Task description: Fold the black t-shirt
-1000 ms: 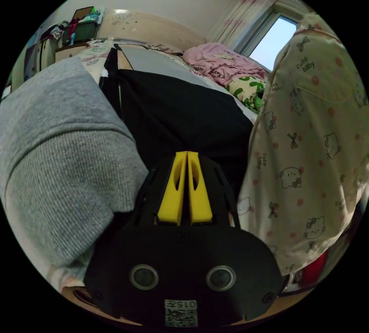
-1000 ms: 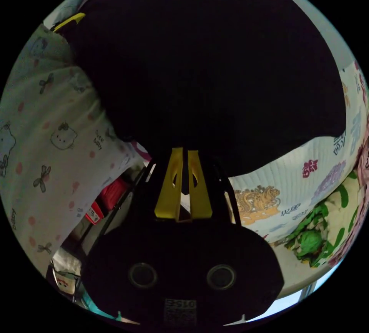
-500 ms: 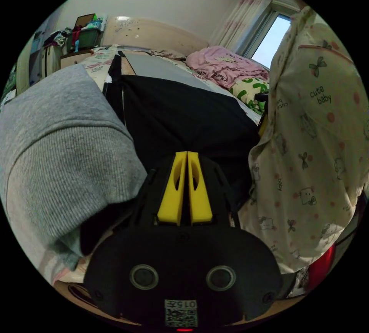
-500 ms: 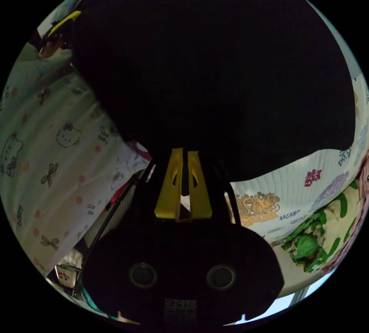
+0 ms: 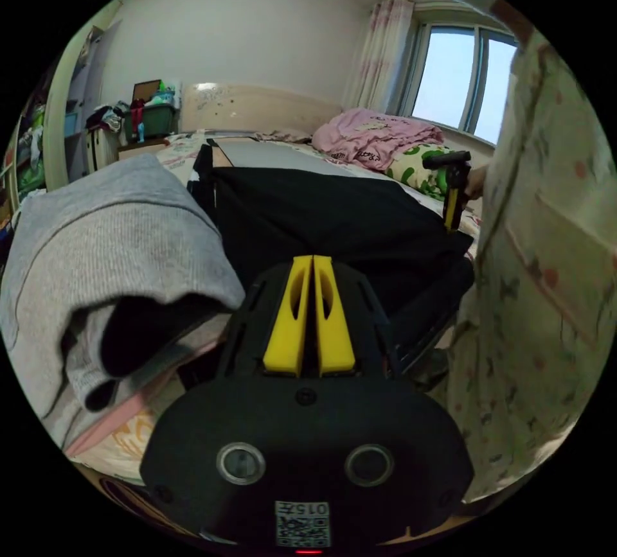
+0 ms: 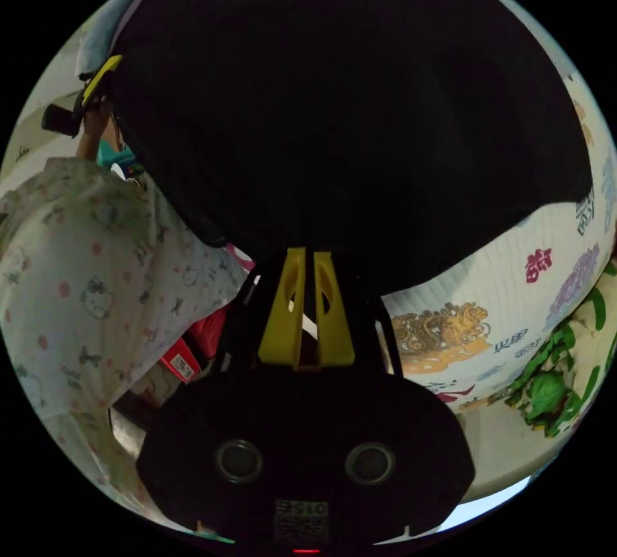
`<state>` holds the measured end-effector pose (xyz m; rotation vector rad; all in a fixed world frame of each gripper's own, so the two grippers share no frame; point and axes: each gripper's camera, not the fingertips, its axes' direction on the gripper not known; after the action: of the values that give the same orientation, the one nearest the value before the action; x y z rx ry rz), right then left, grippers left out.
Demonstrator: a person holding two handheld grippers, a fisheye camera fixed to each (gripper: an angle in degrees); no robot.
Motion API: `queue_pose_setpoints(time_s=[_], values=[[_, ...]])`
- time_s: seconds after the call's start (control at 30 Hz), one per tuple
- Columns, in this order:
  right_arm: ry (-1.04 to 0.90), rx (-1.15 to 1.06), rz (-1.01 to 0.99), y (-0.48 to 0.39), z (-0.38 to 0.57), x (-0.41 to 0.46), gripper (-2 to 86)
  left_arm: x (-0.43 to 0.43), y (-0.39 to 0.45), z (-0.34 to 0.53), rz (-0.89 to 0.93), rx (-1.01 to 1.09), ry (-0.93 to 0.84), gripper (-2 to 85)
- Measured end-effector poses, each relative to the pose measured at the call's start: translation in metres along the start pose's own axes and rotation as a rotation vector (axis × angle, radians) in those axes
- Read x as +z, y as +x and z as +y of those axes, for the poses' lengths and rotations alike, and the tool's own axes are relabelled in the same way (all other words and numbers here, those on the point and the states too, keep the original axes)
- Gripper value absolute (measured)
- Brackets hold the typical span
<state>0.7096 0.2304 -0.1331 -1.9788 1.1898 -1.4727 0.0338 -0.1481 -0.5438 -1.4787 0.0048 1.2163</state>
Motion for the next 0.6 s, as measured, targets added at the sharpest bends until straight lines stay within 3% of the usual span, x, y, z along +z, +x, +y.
queue_pose_setpoints(time_s=[0.23, 0.37, 0.43, 0.53, 0.6], values=[[0.539, 0.181, -0.024, -0.047, 0.126, -0.015, 2.8, -0.052, -0.018, 0.008, -0.100, -0.086, -0.004, -0.4], [0.766, 0.315, -0.023, -0.084, 0.198, -0.010, 5.1, -0.144, -0.014, 0.034, -0.203, -0.182, 0.182, 2.2], [0.901, 0.343, -0.031, -0.101, 0.230, -0.021, 5.2, -0.174, -0.023, 0.053, -0.261, -0.285, 0.190, 4.9], [1.090, 0.325, -0.078, -0.128, 0.266, -0.053, 5.3, -0.198, -0.045, 0.082, -0.185, -0.419, 0.168, 7.5], [1.117, 0.289, -0.062, -0.151, 0.270, -0.074, 5.3, -0.204, -0.059, 0.091, -0.138, -0.474, 0.146, 8.3]])
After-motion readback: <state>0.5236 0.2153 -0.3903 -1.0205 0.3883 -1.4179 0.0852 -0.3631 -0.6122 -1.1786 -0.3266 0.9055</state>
